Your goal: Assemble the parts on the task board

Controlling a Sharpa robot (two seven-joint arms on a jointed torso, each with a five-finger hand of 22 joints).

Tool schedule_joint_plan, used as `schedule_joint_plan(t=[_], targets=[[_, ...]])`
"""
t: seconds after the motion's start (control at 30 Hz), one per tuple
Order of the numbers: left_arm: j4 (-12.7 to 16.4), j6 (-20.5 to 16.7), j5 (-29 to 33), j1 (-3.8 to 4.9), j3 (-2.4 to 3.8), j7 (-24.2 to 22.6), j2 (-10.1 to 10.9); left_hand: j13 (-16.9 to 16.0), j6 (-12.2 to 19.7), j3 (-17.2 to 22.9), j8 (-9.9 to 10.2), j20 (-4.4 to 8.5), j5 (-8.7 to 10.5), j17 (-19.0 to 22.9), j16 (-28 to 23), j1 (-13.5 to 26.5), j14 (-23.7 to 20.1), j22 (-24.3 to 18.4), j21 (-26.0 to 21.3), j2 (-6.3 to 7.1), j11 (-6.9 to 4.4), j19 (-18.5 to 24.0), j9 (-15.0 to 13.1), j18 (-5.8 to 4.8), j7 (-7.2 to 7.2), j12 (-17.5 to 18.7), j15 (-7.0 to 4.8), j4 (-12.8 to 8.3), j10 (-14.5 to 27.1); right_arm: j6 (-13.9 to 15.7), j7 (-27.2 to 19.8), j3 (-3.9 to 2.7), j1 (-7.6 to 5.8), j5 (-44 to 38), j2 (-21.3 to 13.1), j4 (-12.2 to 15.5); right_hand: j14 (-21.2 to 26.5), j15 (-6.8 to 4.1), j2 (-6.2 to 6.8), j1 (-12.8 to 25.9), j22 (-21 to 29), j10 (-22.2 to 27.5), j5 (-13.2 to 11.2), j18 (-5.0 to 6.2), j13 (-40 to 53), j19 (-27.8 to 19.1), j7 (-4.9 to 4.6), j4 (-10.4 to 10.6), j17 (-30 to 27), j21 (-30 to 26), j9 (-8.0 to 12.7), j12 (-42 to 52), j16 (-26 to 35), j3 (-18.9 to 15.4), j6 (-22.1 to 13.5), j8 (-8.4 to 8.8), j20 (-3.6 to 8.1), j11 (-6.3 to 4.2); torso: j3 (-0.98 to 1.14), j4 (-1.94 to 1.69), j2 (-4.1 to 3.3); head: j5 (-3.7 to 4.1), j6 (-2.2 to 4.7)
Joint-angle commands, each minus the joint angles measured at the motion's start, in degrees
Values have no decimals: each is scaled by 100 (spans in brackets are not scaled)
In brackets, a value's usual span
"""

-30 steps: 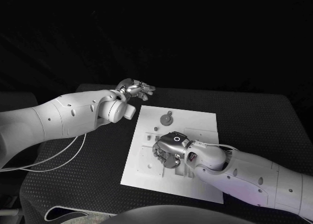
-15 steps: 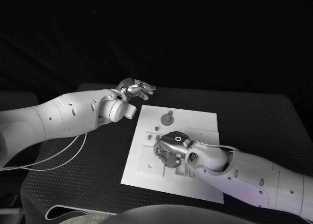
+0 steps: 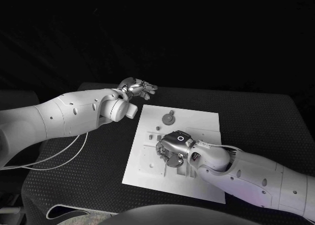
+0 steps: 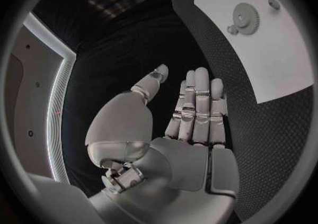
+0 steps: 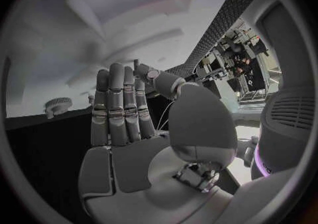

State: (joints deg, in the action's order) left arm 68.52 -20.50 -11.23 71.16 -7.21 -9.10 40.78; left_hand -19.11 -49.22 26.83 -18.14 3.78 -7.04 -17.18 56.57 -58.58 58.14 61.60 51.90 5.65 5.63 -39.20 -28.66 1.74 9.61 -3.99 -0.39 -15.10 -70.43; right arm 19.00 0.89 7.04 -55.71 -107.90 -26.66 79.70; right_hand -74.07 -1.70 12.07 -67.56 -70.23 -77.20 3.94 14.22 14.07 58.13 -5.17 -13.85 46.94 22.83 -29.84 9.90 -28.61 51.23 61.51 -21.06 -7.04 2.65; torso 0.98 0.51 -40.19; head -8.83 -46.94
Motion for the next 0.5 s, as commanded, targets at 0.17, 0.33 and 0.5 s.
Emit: schedule_joint_plan(t=[0.17,0.33,0.5], targets=[[15,34,27,10,6,-33,-18,6,41,-17,-28,203,26,-10,-31,74,41,8,-29,-6,-5,9,10,-18,19,5,19,25,43,-269,-23,13,8,-51,53,-83,-20,-33,-10,10,-8,-43,-23,78,12,30,6,-25,8,28,-3,-40,-27,1,42,-36,4,-7,2,5,0,-4,-11],[21,39,27,10,6,-26,-17,6,42,-17,-29,203,27,-12,-33,74,41,9,-31,-6,-5,9,11,-18,20,5,19,26,45,-374,-45,43,8,-30,67,-97,-19,-32,-16,17,-10,-43,-14,78,15,29,5,-25,10,29,-6,-44,-27,-1,40,-32,4,-6,3,-3,-3,-5,-15],[11,35,27,13,6,-21,-15,7,43,-17,-30,202,28,-13,-34,74,41,9,-32,-6,-5,9,12,-18,20,5,19,26,46,-425,-83,77,8,17,77,-103,-17,-30,-25,32,-15,-42,3,78,20,25,4,-30,13,30,-12,-51,-27,-10,38,-27,4,-6,0,-1,0,-6,-21]])
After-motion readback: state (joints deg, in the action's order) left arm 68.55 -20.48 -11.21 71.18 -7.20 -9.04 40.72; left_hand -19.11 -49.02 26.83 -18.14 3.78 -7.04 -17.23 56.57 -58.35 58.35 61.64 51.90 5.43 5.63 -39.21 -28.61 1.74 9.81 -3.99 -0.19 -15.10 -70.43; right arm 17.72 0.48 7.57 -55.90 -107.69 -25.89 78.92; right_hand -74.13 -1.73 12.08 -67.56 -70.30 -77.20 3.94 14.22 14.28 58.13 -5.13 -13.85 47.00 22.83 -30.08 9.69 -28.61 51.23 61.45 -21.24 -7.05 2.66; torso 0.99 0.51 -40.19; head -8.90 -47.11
